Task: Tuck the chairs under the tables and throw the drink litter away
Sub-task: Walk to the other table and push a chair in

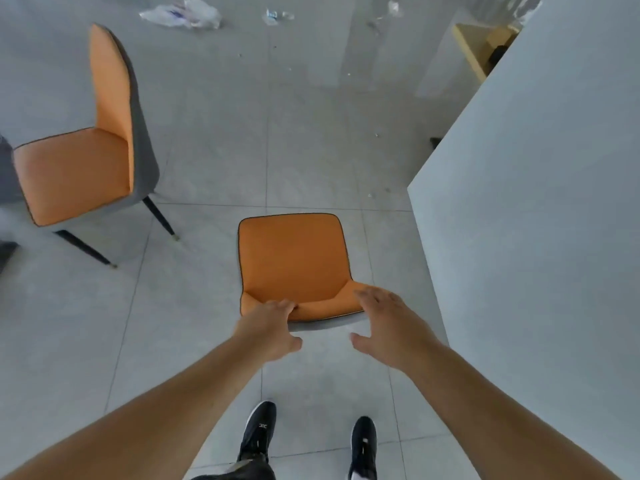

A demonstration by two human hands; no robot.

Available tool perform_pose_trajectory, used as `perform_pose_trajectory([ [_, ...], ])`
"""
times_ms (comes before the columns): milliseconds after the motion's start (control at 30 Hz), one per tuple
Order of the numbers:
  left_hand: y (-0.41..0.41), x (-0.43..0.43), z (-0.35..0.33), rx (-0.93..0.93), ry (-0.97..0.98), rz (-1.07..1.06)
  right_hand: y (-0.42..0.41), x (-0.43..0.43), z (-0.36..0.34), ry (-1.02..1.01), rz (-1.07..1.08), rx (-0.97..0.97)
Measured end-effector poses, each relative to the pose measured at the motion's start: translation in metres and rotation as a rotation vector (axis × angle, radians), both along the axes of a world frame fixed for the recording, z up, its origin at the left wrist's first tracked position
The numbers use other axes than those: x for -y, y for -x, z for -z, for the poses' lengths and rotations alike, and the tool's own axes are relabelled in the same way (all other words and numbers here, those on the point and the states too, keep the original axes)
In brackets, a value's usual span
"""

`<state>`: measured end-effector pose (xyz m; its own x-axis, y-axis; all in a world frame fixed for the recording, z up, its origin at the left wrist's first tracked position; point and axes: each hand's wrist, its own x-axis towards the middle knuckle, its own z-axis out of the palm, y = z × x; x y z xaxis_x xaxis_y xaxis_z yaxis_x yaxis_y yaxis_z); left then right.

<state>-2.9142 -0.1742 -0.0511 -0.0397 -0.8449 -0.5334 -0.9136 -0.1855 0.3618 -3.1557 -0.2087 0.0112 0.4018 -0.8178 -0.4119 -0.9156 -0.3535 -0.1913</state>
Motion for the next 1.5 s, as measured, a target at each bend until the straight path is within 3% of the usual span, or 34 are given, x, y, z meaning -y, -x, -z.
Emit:
perform_pose_trajectory([
  [233,0.024,-0.005,0.028,0.121,0.172,-0.184,0.034,0.064,0.069,-0.094,-0.209,0.03],
  [533,0.008,-0.051,0.032,0.125,0.119,-0.407,0.0,0.072,0.097,-0.075,-0.419,0.073],
  [1033,-0.125,-0.294,0.026,0.116,0.05,-1.223,-0.326,-0.05,0.087,-0.166,-1.137,0.029],
  [1233,-0.187,-0.325,0.03,0.125,0.079,-1.414,-0.449,-0.082,0.084,-0.129,-1.29,0.014],
  [1500,-0.299,-0.316,0.028,0.132,0.055,-1.503,-0.582,-0.073,0.078,-0.117,-1.424,-0.007],
])
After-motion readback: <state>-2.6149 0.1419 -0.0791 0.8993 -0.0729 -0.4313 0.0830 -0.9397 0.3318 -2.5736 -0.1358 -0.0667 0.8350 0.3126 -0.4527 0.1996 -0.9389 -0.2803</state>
